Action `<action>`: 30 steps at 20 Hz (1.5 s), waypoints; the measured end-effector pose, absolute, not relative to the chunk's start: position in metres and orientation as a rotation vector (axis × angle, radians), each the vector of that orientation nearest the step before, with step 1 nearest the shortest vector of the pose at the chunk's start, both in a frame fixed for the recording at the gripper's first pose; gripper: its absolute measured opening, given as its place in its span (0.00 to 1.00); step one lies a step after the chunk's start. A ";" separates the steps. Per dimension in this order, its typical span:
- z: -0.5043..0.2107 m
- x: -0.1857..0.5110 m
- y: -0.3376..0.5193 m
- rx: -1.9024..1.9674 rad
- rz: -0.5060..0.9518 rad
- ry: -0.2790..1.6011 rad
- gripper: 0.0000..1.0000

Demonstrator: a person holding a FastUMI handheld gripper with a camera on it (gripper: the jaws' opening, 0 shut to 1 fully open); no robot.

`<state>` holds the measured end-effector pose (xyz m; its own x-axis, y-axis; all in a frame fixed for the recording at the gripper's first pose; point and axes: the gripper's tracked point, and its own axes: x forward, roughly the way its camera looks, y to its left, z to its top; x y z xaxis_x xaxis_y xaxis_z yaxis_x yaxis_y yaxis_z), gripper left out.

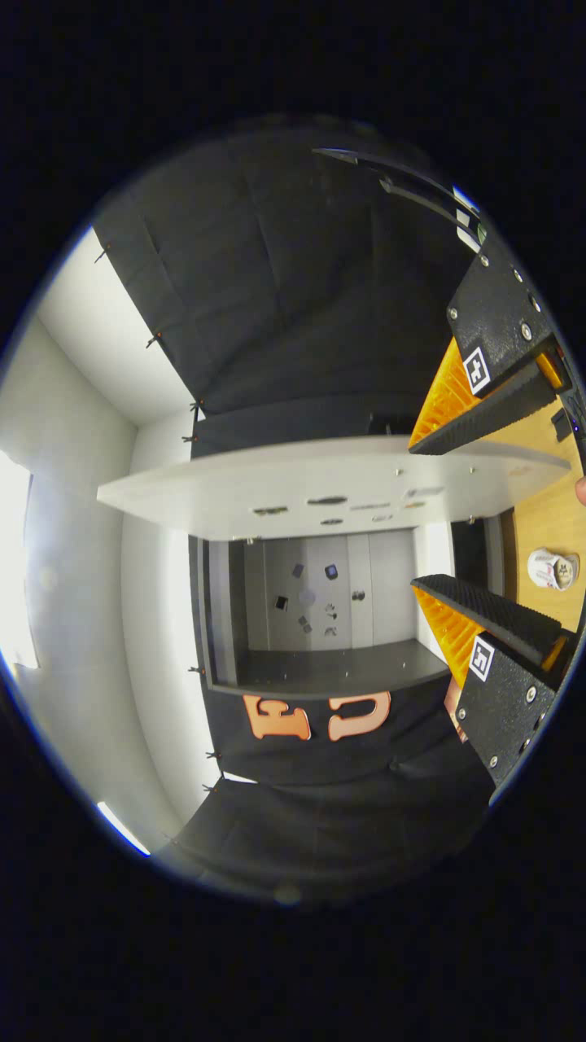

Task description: Open the shoe cabinet door, grab the shoes and put them into the shoe cabinet, then close the shoe cabinet door.

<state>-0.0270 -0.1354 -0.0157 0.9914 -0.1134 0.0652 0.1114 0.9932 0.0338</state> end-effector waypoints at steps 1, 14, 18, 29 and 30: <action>-0.016 -0.023 -0.118 0.035 -0.085 -0.063 0.93; -0.031 0.019 -0.002 0.013 0.006 -0.038 0.93; -0.037 0.025 0.002 -0.005 -0.007 -0.028 0.93; -0.112 0.048 -0.005 -0.012 -0.024 0.129 0.93; -0.123 0.050 -0.005 -0.013 -0.022 0.150 0.93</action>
<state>0.0504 -0.0050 -0.1234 0.9885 -0.0229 -0.1496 0.0210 0.9997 -0.0145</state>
